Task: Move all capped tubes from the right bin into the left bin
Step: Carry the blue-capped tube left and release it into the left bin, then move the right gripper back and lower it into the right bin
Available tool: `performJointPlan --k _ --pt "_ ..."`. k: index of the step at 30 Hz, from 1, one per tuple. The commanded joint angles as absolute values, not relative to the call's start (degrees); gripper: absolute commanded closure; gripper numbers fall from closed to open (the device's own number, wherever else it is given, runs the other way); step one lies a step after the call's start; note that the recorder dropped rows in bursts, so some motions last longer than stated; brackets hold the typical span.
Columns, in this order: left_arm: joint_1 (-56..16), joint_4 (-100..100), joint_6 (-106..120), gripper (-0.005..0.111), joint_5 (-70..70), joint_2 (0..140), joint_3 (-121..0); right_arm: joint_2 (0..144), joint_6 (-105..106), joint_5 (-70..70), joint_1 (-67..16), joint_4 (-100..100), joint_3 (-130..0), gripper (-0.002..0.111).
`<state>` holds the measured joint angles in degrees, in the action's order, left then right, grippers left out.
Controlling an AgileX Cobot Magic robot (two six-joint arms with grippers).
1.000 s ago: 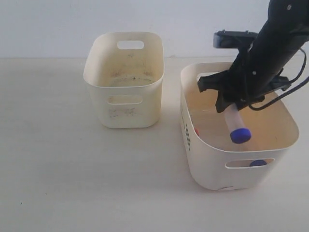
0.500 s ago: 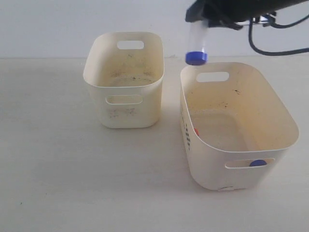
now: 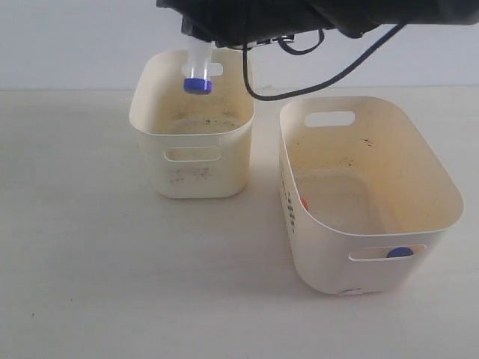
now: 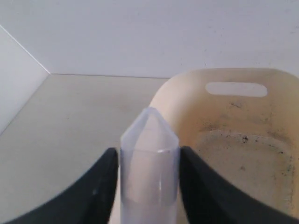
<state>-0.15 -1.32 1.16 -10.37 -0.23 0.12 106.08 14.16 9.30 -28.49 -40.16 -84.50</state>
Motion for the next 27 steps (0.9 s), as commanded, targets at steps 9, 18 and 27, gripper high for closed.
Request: performJointPlan --k 9,18,27 --pt "-0.56 -1.51 0.92 0.103 -10.00 0.00 0.00 106.36 14.02 12.74 -28.47 -38.25 -86.73 0.054" --pt "-0.56 -1.51 0.92 0.103 -10.00 0.00 0.00 96.53 5.64 34.28 -22.22 -19.02 -86.73 0.108" --pt "-0.56 -1.51 0.92 0.103 -10.00 0.00 0.00 95.31 3.94 59.53 -9.52 -9.92 -86.41 0.108"
